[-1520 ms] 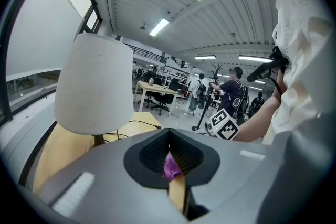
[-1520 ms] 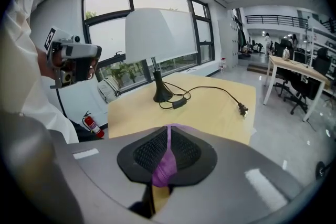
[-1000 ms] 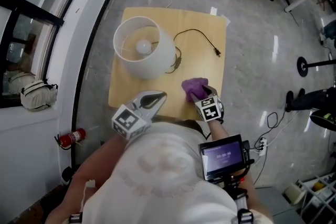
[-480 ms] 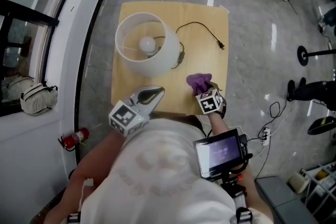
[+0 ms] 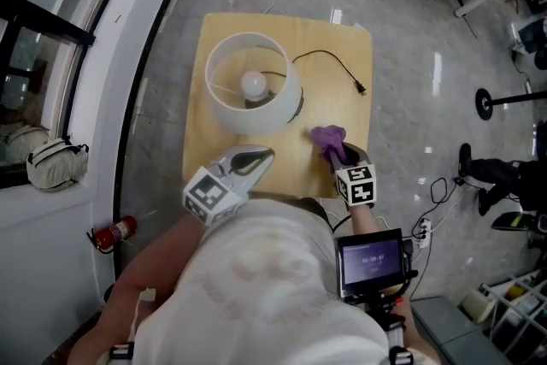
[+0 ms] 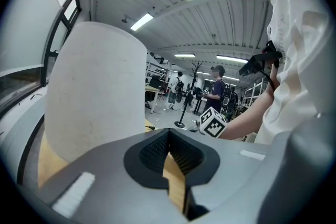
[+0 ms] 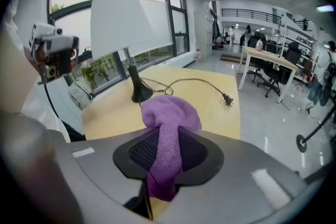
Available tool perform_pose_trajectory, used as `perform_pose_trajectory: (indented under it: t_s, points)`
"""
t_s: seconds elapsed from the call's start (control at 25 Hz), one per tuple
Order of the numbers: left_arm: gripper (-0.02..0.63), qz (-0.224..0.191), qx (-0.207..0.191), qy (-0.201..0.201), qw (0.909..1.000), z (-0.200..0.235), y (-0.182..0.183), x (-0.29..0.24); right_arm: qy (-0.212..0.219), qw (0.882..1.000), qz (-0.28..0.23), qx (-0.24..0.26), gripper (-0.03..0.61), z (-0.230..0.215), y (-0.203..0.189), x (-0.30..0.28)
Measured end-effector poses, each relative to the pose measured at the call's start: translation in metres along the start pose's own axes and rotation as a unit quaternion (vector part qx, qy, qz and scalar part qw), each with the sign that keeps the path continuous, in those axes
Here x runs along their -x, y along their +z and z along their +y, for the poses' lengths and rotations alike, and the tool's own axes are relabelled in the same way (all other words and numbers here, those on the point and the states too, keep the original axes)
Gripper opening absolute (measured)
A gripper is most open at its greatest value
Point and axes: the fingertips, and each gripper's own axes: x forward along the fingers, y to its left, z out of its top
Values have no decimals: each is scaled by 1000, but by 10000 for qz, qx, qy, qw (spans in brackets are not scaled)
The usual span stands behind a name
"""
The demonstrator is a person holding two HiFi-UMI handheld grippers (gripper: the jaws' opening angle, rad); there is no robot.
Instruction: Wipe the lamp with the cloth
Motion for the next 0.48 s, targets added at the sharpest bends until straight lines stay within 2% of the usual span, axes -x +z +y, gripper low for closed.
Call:
perform_pose_trajectory:
  t_s: [0.12, 0.24, 0.48]
  points:
    - [0, -93, -91, -68, 9999, -2, 7, 2, 112, 9975, -675, -178, 104, -2, 39, 26]
    - [0, -170, -91, -99, 9998, -2, 9, 3, 240, 9921, -1229, -89, 104, 0, 80, 51]
    - [0, -298, -227, -189, 9991, -7, 23, 10, 624, 9720, -2264, 44, 106, 15, 159, 101]
